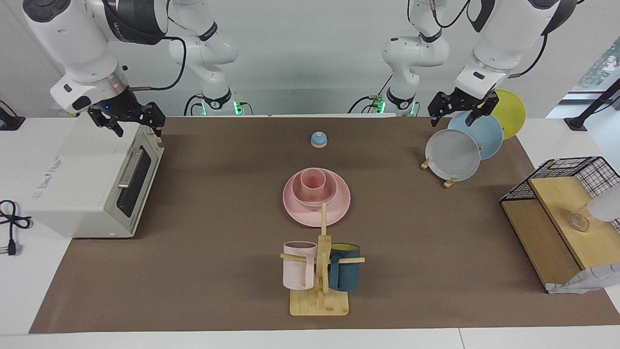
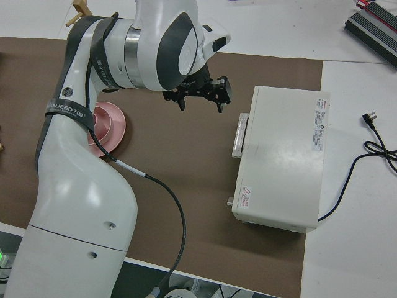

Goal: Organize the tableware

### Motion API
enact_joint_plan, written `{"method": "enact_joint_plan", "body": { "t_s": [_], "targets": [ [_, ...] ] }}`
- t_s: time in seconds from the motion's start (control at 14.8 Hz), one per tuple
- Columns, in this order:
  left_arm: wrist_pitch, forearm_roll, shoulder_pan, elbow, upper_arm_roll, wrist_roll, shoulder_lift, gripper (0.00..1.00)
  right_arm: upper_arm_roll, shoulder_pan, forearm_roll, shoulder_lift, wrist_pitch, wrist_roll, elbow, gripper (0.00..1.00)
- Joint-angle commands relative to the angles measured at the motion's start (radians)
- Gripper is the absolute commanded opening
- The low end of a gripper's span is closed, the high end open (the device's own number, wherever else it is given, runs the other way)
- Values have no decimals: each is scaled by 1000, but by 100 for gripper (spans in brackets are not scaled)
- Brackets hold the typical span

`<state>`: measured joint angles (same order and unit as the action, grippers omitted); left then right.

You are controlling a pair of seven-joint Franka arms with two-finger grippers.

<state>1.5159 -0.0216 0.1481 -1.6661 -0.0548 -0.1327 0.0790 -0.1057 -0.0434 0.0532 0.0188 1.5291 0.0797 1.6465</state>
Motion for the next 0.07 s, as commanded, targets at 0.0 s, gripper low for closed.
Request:
{"method": "enact_joint_plan", "body": {
  "t_s": [0.0],
  "targets": [
    [-14, 2, -10, 16, -5, 19, -1, 100, 11, 17, -7, 12, -7, 14, 7, 100]
  ]
}}
